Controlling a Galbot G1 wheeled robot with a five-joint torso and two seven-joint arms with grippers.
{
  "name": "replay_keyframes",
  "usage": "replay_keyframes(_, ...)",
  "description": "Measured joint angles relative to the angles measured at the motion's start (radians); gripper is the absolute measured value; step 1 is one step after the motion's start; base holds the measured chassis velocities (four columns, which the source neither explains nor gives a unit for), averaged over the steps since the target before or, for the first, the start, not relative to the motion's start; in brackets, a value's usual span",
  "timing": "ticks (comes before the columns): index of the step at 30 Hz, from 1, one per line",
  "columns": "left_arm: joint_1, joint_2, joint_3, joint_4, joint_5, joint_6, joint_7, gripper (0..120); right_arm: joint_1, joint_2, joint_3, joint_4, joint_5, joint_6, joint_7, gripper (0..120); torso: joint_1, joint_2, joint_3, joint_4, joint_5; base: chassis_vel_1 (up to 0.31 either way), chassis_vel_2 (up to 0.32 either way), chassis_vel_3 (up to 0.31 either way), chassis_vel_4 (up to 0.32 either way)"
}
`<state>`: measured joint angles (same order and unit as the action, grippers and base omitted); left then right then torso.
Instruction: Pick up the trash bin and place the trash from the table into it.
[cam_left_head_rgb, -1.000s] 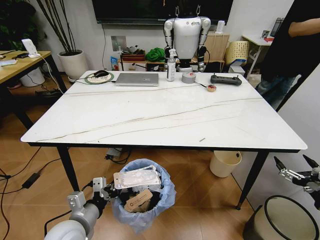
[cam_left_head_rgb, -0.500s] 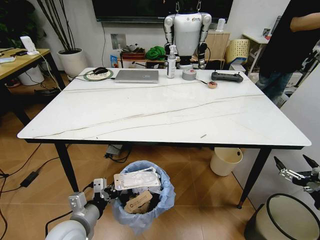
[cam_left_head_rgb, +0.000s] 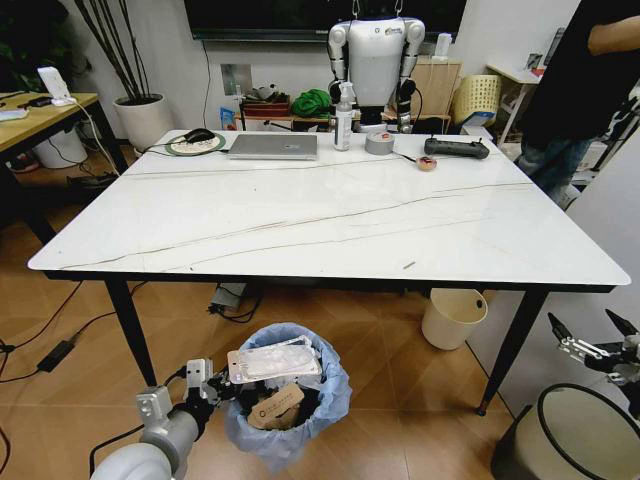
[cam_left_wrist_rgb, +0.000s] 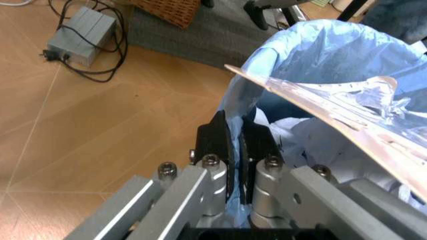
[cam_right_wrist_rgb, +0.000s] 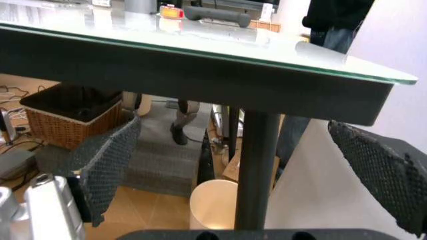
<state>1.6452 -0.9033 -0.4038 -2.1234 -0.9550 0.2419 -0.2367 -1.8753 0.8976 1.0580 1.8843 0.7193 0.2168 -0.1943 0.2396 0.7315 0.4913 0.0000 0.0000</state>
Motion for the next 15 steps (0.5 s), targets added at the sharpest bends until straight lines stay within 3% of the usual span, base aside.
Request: replay_keyframes(15, 0.001, -0.01, 0.003, 0.013, 0.008, -0.003, 0.008, 0, 0.0, 0.0, 0.0, 0.0, 0.0, 0.0, 0.0, 100, -0.025, -0.063, -0.038, 0.0, 0.0, 0.0, 0.0, 0.0, 0.0)
